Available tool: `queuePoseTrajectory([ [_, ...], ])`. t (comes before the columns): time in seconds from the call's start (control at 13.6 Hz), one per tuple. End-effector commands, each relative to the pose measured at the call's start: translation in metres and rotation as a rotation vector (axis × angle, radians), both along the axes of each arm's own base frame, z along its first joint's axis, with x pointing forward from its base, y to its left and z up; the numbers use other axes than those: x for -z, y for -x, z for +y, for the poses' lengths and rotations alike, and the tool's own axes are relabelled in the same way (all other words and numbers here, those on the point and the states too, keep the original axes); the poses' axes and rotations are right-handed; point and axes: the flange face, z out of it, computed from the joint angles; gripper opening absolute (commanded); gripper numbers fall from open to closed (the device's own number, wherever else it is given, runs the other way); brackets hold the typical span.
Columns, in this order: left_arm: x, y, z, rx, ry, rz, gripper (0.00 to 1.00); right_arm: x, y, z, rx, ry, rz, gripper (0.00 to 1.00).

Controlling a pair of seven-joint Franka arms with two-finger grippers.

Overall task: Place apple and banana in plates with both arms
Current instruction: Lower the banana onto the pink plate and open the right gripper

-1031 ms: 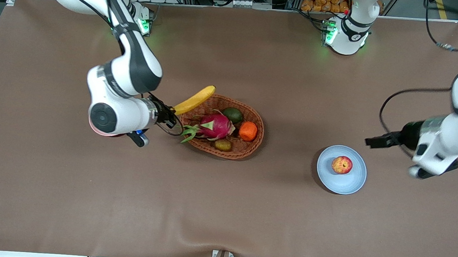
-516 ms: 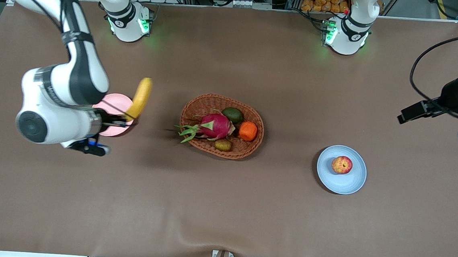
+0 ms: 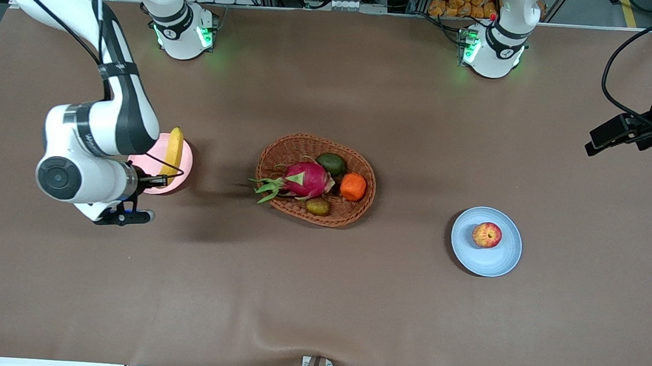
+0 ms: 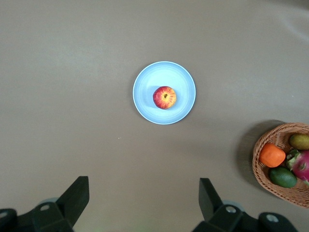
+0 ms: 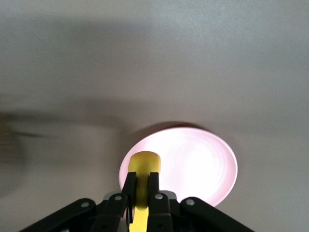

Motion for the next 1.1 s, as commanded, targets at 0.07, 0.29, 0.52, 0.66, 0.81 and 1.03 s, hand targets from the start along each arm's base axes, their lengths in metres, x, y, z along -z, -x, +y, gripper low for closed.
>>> queuePoseTrajectory([
  [0.07, -0.002, 0.013, 0.003, 0.046, -0.026, 0.004, 1.0, 0.002, 0.012, -0.034, -0.046, 0.008, -0.023, 0.0],
  [0.29, -0.004, 0.024, 0.001, 0.066, -0.031, 0.016, 1.0, 0.013, 0.008, -0.059, -0.055, 0.004, -0.028, 0.0],
  [0.52, -0.006, 0.026, 0.003, 0.062, -0.033, 0.027, 1.0, 0.024, 0.008, -0.066, -0.044, 0.003, -0.026, 0.0],
  [0.66, 0.0, 0.023, -0.006, 0.077, -0.036, 0.036, 1.0, 0.038, 0.01, -0.067, -0.04, 0.003, -0.007, 0.0],
  [0.81, 0.001, 0.023, -0.006, 0.08, -0.036, 0.04, 1.0, 0.043, 0.013, -0.068, -0.039, 0.003, -0.002, 0.0],
  [1.03, 0.003, 0.021, -0.008, 0.073, -0.048, 0.04, 1.0, 0.048, 0.015, -0.067, -0.032, 0.003, -0.004, 0.1],
])
